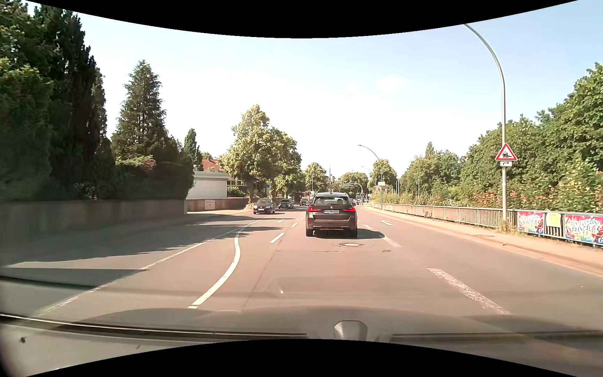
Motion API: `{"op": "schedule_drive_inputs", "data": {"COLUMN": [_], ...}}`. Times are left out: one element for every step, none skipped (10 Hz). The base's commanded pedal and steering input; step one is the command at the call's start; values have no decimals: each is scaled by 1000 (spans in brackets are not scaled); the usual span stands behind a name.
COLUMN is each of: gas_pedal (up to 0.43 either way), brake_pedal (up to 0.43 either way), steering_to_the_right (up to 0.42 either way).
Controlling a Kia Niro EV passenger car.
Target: Follow the waypoints while adhering to traffic rules and regulations
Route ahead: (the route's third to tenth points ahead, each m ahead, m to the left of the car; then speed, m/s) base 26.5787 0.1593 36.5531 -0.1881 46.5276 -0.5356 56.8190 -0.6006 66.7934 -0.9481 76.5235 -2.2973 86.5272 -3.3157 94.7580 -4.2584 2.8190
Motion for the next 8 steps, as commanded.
{"op": "schedule_drive_inputs", "data": {"gas_pedal": [0, 0, 0, 0, 0, 0, 0, 0], "brake_pedal": [6, 6, 6, 6, 6, 6, 6, 6], "steering_to_the_right": [4, 4, 4, 4, 3, 2, 2, 3]}}
